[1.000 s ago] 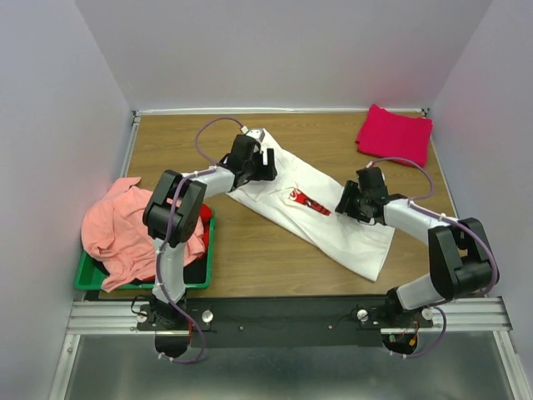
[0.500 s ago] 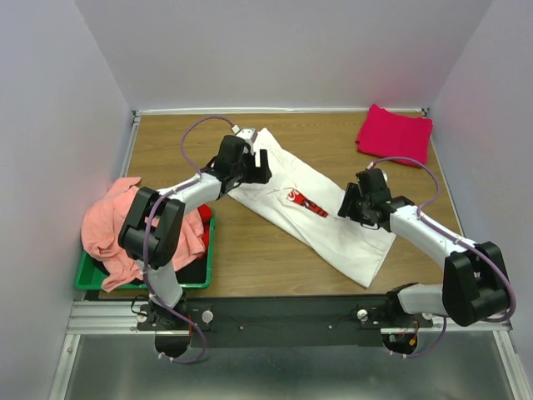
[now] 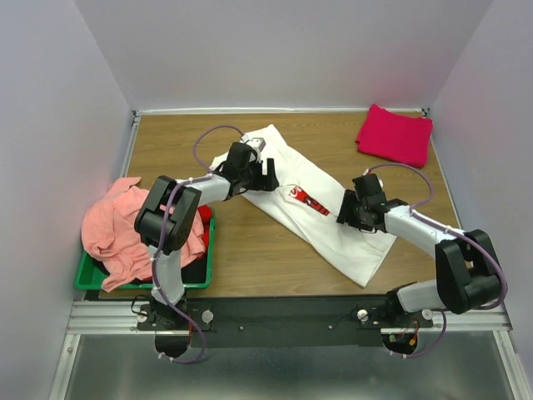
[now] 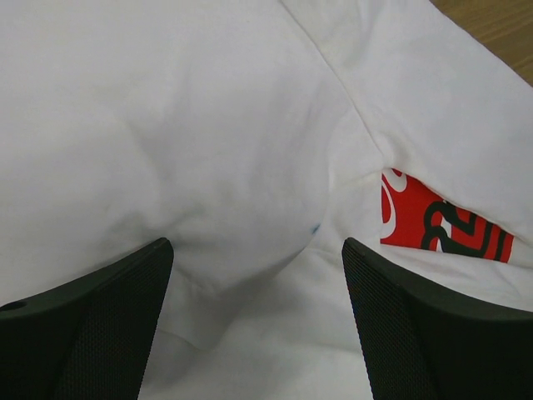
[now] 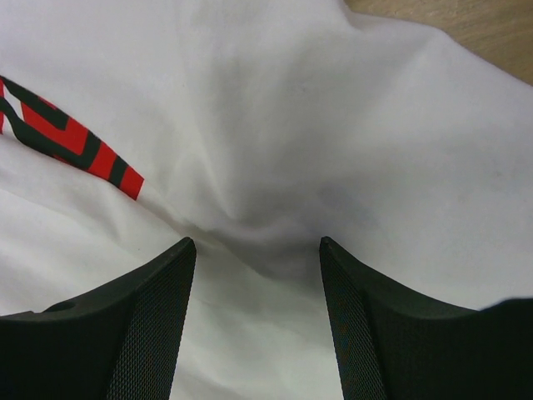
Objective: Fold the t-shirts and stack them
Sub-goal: Fold the tshirt
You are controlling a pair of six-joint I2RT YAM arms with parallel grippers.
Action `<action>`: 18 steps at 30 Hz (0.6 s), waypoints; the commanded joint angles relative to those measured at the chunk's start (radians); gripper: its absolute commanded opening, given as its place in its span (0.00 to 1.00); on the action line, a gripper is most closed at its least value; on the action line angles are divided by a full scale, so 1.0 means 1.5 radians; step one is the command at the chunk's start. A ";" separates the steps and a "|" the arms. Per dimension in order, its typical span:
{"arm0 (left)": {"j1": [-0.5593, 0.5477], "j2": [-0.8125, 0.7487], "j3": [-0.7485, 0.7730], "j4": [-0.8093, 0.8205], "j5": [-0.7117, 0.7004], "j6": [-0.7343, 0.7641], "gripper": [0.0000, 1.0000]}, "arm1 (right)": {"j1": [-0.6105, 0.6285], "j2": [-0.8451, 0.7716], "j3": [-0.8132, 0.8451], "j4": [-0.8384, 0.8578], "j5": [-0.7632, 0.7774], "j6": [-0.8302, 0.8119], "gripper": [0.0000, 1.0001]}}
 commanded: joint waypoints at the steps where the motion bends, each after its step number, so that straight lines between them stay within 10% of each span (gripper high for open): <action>1: 0.013 0.050 0.044 0.001 0.063 0.000 0.90 | 0.014 -0.002 -0.023 0.005 -0.013 0.035 0.68; 18: 0.063 0.195 0.262 -0.082 0.130 0.036 0.87 | 0.180 -0.053 -0.067 -0.003 -0.003 0.200 0.68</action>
